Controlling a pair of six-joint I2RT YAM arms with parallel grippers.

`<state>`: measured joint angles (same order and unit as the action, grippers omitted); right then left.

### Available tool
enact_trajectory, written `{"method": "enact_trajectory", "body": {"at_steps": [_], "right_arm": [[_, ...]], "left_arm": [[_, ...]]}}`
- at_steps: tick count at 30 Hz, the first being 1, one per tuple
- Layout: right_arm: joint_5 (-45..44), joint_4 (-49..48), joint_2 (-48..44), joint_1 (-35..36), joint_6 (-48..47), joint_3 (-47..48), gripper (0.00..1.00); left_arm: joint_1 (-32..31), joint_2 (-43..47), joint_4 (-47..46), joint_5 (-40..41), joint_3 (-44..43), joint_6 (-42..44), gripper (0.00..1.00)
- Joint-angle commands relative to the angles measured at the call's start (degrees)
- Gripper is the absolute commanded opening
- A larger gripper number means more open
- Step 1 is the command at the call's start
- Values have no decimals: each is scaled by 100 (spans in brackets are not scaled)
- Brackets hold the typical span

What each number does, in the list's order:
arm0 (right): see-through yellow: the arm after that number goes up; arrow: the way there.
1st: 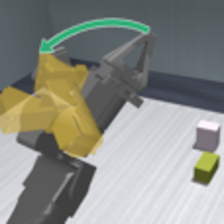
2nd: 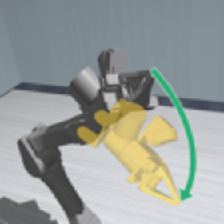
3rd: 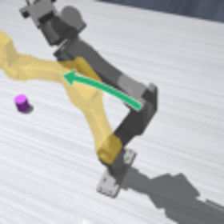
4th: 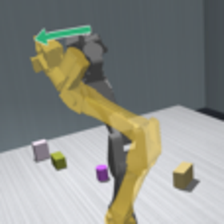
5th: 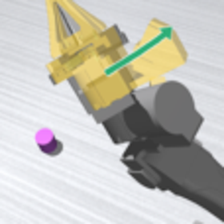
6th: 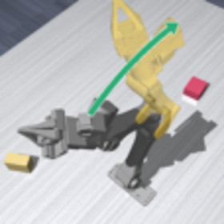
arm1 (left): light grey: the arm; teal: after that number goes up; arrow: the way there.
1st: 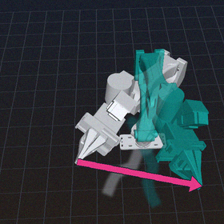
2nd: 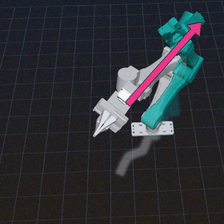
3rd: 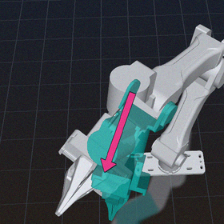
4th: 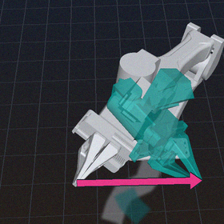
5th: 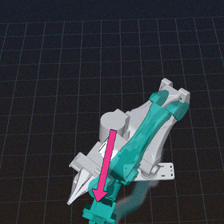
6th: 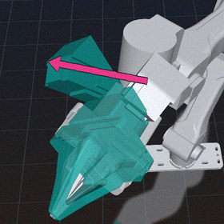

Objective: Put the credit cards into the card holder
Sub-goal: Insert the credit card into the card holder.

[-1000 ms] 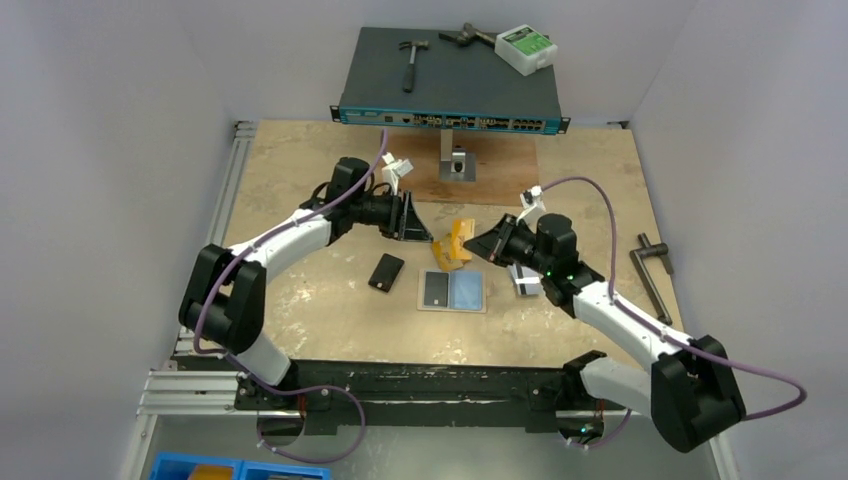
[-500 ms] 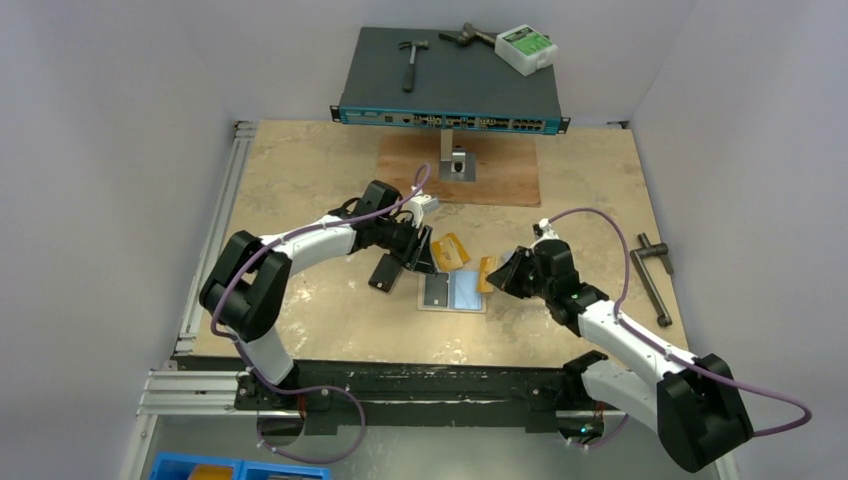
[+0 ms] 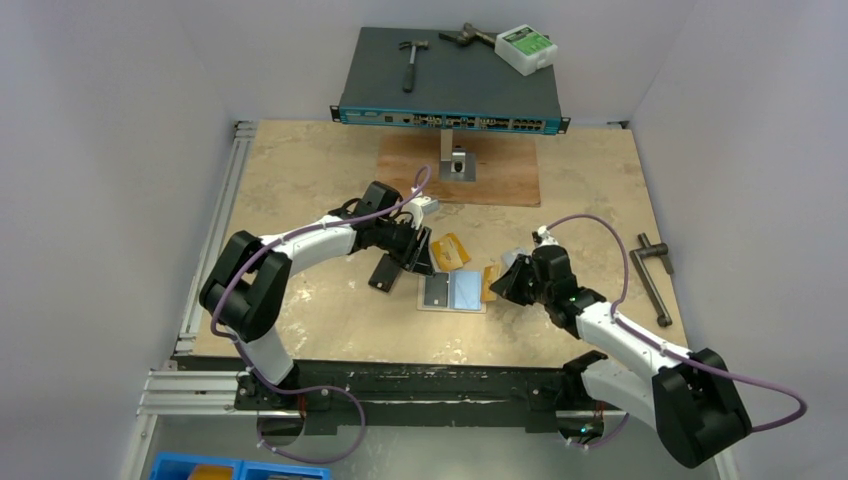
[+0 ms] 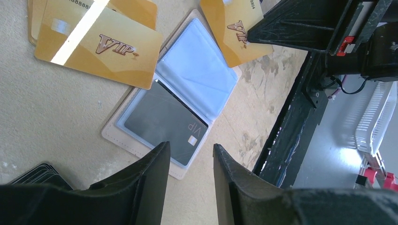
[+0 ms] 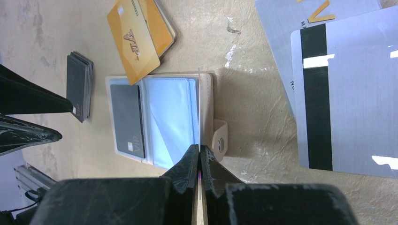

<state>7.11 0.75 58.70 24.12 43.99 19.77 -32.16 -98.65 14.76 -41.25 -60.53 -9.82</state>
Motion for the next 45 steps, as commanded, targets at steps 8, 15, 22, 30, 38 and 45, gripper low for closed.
{"method": "enact_trajectory", "body": {"at_steps": [8, 15, 22, 30, 38, 45], "right_arm": [[125, -418, 6, 36, -86, -125, 0], [359, -631, -123, 31, -90, -186, 0], [466, -724, -74, 32, -101, -164, 0], [1008, -1217, -287, 39, -168, -107, 0], [1421, -1631, -201, 32, -203, -143, 0], [1784, -1978, 413, 38, -228, -61, 0]], "left_arm": [[25, 8, 84, 119, -116, 235, 38], [27, 28, 130, 179, -125, 284, 38], [26, 90, 150, 212, -126, 321, 38], [27, 118, 180, 244, -143, 346, 38], [28, 162, 220, 285, -161, 389, 38], [38, 199, 257, 302, -203, 400, 37]]}}
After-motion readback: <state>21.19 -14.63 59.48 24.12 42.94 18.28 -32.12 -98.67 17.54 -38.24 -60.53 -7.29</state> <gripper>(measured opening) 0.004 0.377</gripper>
